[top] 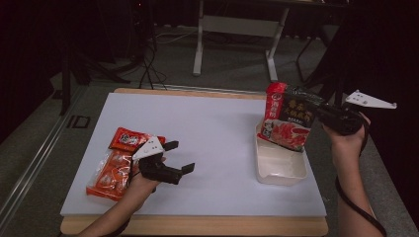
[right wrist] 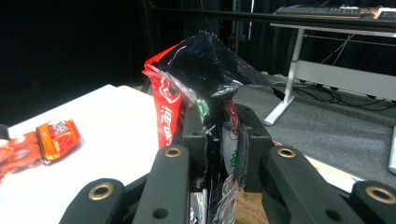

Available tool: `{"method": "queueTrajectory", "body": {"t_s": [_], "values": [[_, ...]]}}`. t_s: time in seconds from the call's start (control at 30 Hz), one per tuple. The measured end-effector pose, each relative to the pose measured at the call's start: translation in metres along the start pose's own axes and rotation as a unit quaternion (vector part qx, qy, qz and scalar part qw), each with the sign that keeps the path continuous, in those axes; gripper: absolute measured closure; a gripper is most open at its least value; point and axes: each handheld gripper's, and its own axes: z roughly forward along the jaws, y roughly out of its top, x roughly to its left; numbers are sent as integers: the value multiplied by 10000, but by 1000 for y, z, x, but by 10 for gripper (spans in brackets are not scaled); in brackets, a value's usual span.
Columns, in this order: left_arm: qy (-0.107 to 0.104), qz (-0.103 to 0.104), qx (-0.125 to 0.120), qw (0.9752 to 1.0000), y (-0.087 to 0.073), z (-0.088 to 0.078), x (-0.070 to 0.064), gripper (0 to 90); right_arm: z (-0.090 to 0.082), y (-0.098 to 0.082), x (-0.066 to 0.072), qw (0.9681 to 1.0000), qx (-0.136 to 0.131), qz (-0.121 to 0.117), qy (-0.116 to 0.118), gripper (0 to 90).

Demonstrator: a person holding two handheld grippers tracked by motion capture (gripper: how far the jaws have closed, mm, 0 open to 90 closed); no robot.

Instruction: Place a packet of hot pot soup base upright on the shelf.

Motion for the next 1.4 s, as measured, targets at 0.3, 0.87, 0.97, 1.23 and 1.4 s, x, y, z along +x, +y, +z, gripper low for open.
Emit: {"method": "queueTrajectory", "body": {"t_s": [0.3,0.87,0.97,1.23,1.4], "values": [[-70,267,22,9996,-13,3,-6,10,18,-9,-18,9999,121,86,-47,768],[-21,247,-59,9997,-23,3,-4,10,39,-39,-28,9992,312,230,-58,763],[-32,223,-56,9997,-24,3,-3,10,42,-41,-27,9992,352,198,-5,760],[-24,143,-65,9999,-25,2,0,10,46,-53,-25,9990,306,321,72,753],[-35,148,-22,9999,-27,3,0,10,43,-59,-26,9990,209,386,92,746]]}}
